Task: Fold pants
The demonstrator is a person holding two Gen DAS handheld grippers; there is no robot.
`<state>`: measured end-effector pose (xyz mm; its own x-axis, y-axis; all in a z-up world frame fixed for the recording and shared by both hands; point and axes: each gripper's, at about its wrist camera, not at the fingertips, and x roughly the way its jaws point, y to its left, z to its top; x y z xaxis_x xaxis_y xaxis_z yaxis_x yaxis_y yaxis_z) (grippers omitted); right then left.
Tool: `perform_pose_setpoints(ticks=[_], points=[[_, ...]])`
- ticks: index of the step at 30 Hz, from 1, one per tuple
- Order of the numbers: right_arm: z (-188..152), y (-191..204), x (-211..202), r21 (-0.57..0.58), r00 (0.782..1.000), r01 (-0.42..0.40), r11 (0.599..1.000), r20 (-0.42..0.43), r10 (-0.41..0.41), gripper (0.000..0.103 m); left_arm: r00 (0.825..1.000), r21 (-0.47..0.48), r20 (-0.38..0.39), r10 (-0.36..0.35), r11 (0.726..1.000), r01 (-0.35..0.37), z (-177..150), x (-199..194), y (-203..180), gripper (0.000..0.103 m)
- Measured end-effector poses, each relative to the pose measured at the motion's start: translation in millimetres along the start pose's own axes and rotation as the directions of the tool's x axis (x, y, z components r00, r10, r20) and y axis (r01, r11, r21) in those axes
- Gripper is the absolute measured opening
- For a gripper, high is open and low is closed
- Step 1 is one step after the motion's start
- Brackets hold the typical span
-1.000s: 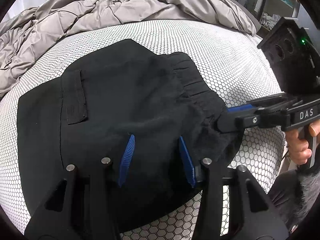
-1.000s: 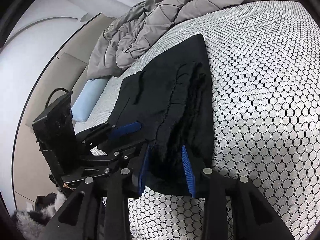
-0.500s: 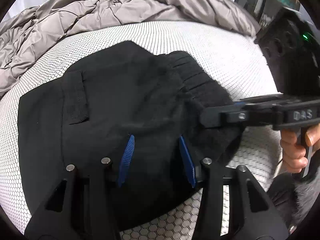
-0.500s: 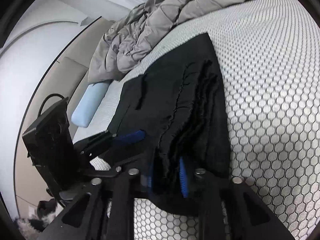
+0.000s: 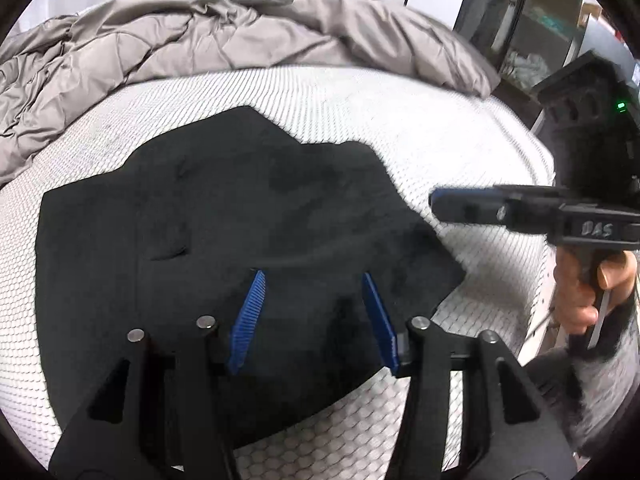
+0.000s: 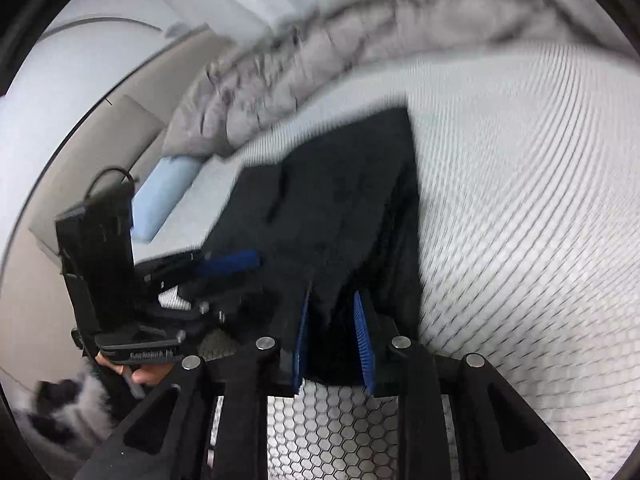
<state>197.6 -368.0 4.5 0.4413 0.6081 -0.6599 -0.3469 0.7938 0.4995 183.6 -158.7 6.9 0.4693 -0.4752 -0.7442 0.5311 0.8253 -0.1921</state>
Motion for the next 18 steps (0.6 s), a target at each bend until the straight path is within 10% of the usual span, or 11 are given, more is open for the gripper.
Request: perform_pose_setpoints(ticks=[6, 10, 18], points=[[17, 29, 15, -0.085, 0.998, 0.009, 0.996, 0.056, -0.004, 0.022, 0.997, 0.087, -0.038, 0.059, 0.995, -0.056, -14, 29, -27, 0.053], [24, 20, 72, -0.104, 0.99, 0.092, 0.99, -0.095, -0.102, 0.02, 0.997, 0.039, -0.052, 0.055, 0.998, -0.053, -20, 30, -23, 0.053], [68, 23, 118, -0.153, 0.94, 0.338, 0.929, 0.006, -0.341, 0.012, 0.994, 0.083, -0.055, 0.096, 0.992, -0.091, -31, 24, -26, 0.053]])
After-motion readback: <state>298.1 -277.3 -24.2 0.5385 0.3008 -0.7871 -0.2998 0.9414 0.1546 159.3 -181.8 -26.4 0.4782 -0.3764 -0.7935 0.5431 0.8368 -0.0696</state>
